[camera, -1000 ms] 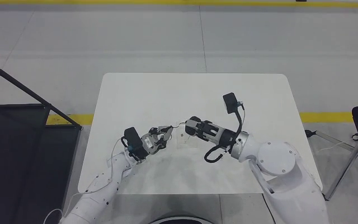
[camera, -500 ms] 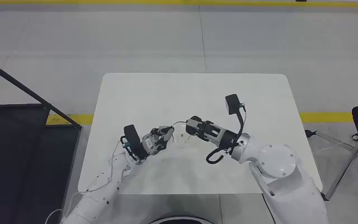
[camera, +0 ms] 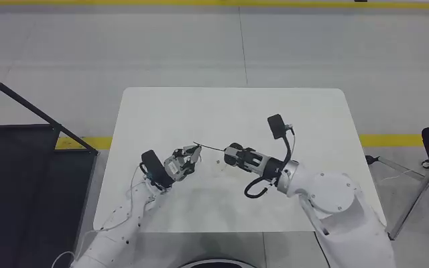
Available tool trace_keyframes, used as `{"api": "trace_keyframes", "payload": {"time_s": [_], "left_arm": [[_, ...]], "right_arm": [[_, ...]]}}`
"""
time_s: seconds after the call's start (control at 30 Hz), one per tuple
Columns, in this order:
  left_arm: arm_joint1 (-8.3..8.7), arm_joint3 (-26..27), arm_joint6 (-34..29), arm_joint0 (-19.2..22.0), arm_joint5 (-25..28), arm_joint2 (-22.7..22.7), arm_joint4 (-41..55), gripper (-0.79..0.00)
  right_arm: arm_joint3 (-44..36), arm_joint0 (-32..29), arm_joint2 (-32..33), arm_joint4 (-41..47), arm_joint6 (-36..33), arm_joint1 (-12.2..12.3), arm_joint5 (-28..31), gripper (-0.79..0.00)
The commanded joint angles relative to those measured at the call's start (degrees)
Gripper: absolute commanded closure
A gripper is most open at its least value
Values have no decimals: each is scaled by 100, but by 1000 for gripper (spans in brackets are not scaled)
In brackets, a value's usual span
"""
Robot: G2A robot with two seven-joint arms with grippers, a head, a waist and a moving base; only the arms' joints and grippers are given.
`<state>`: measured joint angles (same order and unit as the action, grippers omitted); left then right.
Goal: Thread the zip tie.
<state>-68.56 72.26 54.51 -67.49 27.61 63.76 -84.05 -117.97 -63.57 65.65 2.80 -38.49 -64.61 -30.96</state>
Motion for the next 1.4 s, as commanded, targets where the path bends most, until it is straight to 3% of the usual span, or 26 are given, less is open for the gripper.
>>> {"api": "trace_keyframes", "payload": {"time_s": [0.0,0.1,0.4,1.37], "left_arm": [[-2,19,68,-16,-264,6,-155,0],[-10,31,165,-48,-528,-2,-294,0],[-35,-18,279,-37,-680,22,-222,0],[-56,-57,334,-18,-577,44,-301,0]], "right_arm": [[-3,64,-33,-84,-56,4,-208,0],[-14,152,-77,-178,-122,9,-396,0],[-29,218,-74,-276,-297,38,-653,0],[187,537,-246,-91,-290,20,-853,0]]}}
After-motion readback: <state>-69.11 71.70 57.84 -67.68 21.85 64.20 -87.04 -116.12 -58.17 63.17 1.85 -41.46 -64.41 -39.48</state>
